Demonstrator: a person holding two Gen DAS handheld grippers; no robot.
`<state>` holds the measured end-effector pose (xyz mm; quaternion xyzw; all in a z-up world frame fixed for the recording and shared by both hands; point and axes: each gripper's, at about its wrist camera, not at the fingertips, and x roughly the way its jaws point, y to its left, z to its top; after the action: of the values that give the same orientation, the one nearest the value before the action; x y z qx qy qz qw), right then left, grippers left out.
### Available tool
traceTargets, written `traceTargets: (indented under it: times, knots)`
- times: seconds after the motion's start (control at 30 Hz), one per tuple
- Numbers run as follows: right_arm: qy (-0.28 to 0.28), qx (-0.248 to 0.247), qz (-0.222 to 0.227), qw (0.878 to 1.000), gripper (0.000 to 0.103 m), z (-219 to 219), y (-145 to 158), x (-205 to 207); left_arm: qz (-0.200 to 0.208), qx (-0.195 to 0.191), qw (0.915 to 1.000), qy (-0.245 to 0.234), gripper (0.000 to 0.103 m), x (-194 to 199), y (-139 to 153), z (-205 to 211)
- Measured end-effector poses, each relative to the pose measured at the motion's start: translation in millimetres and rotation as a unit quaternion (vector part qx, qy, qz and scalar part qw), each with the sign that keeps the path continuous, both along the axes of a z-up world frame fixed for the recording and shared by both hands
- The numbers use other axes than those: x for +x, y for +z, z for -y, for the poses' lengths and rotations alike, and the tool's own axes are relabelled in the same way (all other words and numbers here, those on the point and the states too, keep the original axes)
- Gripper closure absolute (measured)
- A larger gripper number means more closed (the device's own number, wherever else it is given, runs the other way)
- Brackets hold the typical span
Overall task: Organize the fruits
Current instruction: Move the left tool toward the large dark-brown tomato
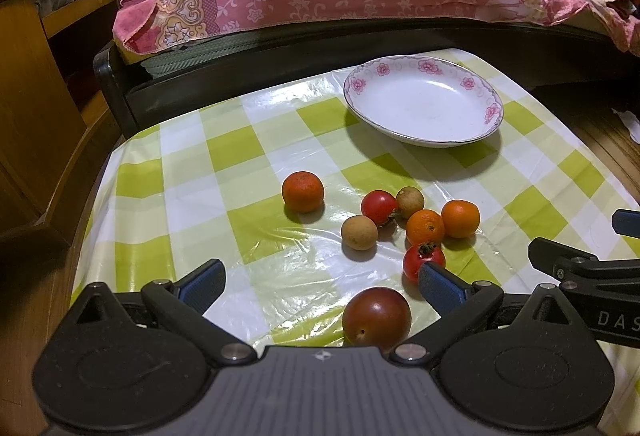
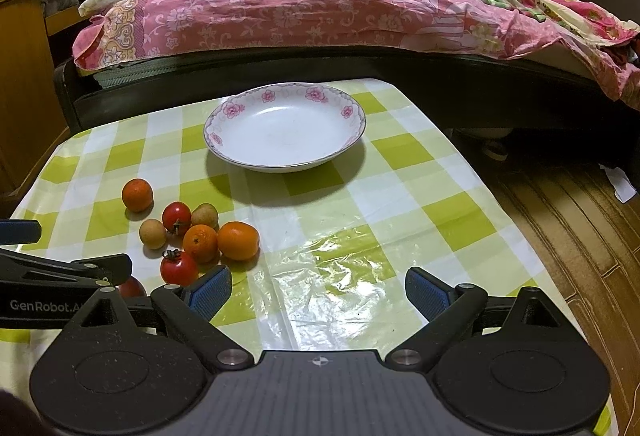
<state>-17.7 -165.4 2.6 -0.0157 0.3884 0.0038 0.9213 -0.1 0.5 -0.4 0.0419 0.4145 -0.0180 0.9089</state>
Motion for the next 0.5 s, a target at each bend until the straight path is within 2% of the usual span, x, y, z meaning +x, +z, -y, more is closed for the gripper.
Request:
traceTargets:
  times: [0.5]
  knots:
    - [0.006,0.002,-0.009,1.0,0.017,-2.3,-2.6,0.8,-0.002,0.005,0.9999,-0.009,0.0,-1.8,-2.9,0.5]
